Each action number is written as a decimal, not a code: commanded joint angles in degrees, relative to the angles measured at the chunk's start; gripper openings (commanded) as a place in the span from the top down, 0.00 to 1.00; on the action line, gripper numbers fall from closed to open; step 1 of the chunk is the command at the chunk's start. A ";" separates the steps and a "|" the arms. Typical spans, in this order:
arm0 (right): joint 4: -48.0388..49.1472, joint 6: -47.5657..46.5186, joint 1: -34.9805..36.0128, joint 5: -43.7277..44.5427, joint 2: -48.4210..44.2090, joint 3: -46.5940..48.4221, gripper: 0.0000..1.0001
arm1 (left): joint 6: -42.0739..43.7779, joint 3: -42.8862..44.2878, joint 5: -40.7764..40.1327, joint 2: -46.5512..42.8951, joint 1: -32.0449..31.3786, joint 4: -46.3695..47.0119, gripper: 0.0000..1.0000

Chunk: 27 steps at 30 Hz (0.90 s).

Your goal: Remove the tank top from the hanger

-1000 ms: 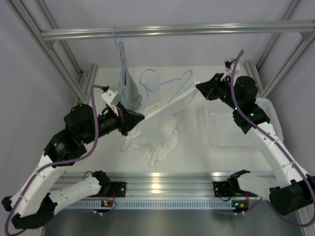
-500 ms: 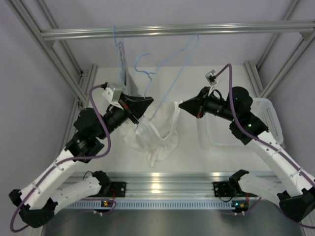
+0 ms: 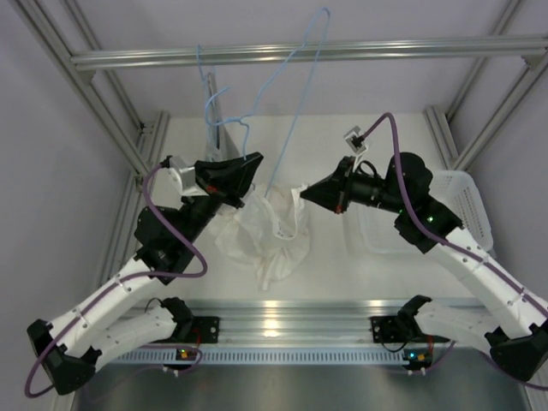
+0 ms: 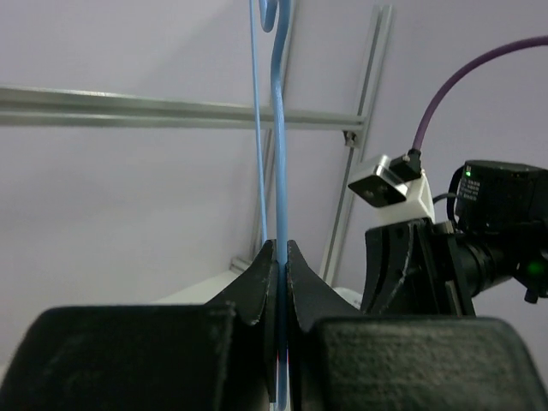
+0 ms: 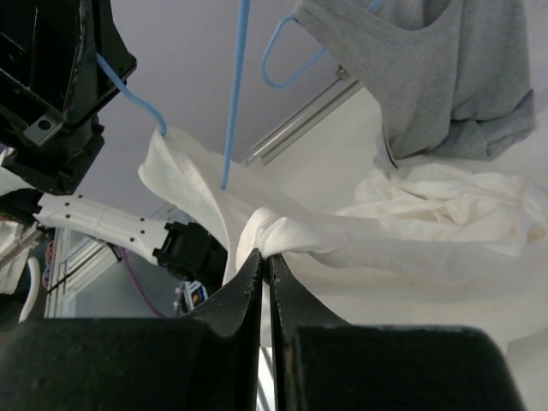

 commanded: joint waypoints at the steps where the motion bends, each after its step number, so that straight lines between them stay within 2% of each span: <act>1: 5.51 2.94 2.89 -3.48 0.05 4.03 1.00 | 4.09 -0.63 -2.16 1.55 -0.29 15.83 1.00; 4: 7.01 3.91 6.76 -5.06 0.32 4.91 1.00 | 4.36 -2.57 -2.43 4.89 -0.29 22.26 1.00; 5: 10.76 5.91 7.12 -7.07 0.23 4.57 1.00 | 4.36 -1.35 -1.82 6.73 -0.29 21.93 1.00; 8: 9.49 5.50 7.48 -3.51 -0.91 4.47 1.00 | 3.48 2.43 -1.20 10.42 -0.29 15.55 1.00; 11: 9.83 5.93 7.56 -4.54 -0.91 4.38 1.00 | 2.95 1.66 -2.60 11.67 -0.29 16.56 1.00; 13: 5.55 3.75 8.88 -2.89 -0.74 5.09 1.00 | 2.95 0.17 -6.90 11.41 -0.29 16.74 1.00; 16: -2.98 -2.32 9.06 7.03 -2.48 4.04 1.00 | 3.48 -1.34 -13.49 7.99 -0.29 16.66 1.00; 17: -4.74 -4.50 8.97 13.32 -2.84 3.43 1.00 | 3.48 -0.38 -15.68 5.71 -0.29 14.66 1.00; 20: -8.45 -6.63 6.78 19.25 -3.72 1.49 1.00 | 4.10 6.55 -16.49 2.72 -0.29 0.97 1.00; 21: -8.45 -6.81 5.91 20.06 -4.16 1.22 1.00 | 3.92 8.49 -17.19 2.36 -0.29 -6.56 1.00; 25: -10.55 -8.48 5.81 23.66 -5.13 4.73 1.00 | 1.99 18.16 -17.46 2.88 -0.29 -23.36 1.00; 27: -13.37 -9.97 5.72 27.44 -4.78 6.49 1.00 | 0.33 22.20 -17.46 3.49 -0.29 -28.58 1.00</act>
